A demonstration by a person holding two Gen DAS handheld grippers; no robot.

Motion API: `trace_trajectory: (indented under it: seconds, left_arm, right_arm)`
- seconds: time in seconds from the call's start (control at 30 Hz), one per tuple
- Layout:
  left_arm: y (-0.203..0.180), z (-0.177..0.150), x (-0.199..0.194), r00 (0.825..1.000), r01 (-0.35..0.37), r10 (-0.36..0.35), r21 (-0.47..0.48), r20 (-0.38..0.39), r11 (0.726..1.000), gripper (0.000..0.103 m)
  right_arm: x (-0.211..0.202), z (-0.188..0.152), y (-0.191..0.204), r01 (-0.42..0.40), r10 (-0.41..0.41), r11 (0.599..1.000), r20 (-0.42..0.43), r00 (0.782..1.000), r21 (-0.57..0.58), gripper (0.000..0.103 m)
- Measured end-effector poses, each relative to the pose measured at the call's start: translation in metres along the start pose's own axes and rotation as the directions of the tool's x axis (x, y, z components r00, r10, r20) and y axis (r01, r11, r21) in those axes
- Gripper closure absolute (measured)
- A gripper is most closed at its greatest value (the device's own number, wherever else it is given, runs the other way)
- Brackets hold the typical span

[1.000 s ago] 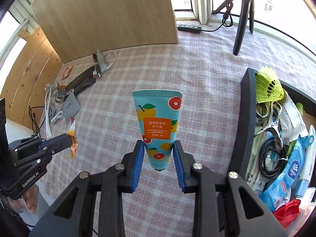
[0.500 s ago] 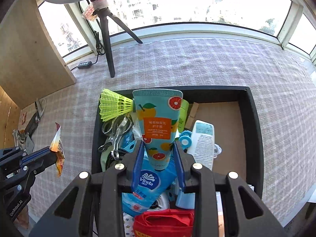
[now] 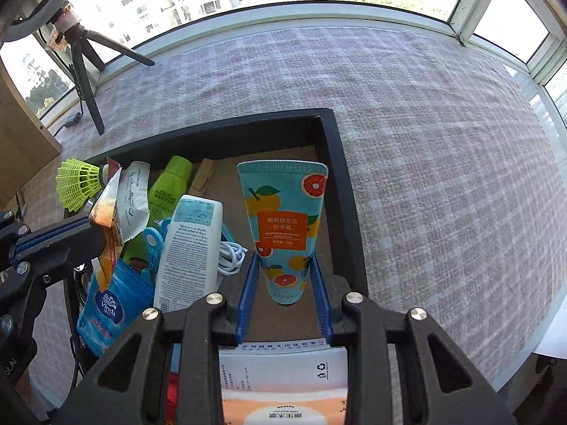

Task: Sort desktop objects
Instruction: 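Carry the tube and sachet into the black tray and release both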

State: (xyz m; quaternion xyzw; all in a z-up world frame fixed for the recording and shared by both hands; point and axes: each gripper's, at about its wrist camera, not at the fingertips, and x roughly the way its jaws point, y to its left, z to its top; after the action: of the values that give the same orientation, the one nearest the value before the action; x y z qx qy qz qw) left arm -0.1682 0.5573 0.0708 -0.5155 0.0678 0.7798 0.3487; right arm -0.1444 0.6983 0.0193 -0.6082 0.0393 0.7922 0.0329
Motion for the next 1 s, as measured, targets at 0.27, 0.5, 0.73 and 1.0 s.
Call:
trace_trajectory:
  seconds: [0.27,0.5,0.73,1.0]
  left_arm:
    - [-0.016,0.009,0.032,0.999,0.04,-0.041,-0.026,-0.021,0.999,0.1]
    - [-0.003,0.009,0.028,0.999,0.027,-0.028,-0.06,-0.026,0.998,0.077]
    - [0.01,-0.001,0.012,1.0,-0.018,0.017,-0.069,-0.019,0.997,0.077]
    - [0.034,-0.03,-0.025,0.993,-0.114,0.113,-0.114,-0.014,0.987,0.077]
  right_arm:
    - [0.021,0.0,-0.017,-0.038,0.038,0.999,-0.031,0.999,0.024,0.073]
    - [0.015,0.006,-0.033,-0.071,0.072,0.993,-0.005,0.997,0.094,0.07]
    - [-0.003,0.016,-0.029,-0.065,0.062,0.994,0.034,0.998,0.089,0.066]
    - [-0.026,0.003,0.006,-0.069,0.066,0.997,0.065,0.996,0.039,0.066]
